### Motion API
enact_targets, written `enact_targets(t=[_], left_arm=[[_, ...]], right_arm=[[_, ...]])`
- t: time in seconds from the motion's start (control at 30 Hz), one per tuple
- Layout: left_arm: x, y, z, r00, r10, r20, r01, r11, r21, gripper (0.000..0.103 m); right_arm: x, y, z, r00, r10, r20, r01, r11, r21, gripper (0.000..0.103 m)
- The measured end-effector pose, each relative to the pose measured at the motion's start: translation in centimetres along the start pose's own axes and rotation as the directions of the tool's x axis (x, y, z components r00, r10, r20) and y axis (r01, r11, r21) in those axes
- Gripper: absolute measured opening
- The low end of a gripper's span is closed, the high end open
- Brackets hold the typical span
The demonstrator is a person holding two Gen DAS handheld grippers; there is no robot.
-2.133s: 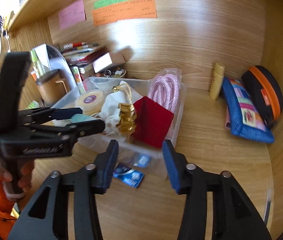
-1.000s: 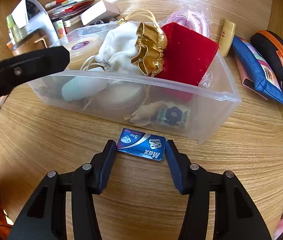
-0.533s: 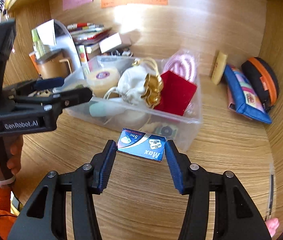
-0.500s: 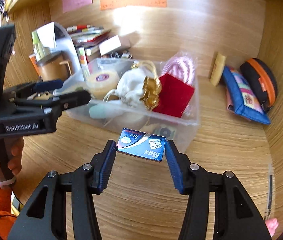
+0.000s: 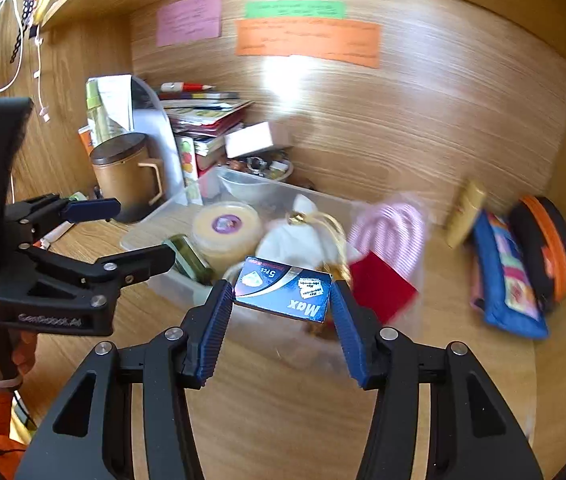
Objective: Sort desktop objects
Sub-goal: 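Lift the blue card and drop it into the bin with the right gripper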
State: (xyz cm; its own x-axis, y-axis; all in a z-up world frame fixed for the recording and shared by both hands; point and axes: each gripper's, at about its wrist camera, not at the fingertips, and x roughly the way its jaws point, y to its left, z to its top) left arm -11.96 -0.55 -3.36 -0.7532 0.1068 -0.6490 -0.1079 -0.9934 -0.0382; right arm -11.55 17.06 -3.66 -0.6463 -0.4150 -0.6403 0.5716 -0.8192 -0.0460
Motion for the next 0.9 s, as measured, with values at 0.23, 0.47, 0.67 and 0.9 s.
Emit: enact_targets(t=[0.23,0.47,0.67,0.9], left_arm=[[0.7,2.0,0.2,0.998,0.049,-0.030,-0.051,0.997,-0.060,0.095],[1.6,2.6,0.3,0.997,0.052,-0.055,-0.057,0.994,-0.088,0.095],[1.7,2.0,0.5,0.997,0.051,-0.060,-0.055,0.996,-0.072,0.095],[-0.2,1.1,0.8,0.998,0.066,-0.012,-0.066,0.996,-0.063,0.095]], right_arm=[[4.4,1.4,1.1,0.997,0.060,-0.046,-0.063,0.996,-0.068,0.047],[6.1,2.2,1.3,0.993,0.096,-0.065,-0.103,0.989,-0.102,0.048],[5.9,2.4,1.4,0.993,0.097,-0.062,-0.104,0.988,-0.114,0.048],[3.4,2.3,1.5,0.999,0.045,0.012,-0.044,0.992,-0.121,0.069]])
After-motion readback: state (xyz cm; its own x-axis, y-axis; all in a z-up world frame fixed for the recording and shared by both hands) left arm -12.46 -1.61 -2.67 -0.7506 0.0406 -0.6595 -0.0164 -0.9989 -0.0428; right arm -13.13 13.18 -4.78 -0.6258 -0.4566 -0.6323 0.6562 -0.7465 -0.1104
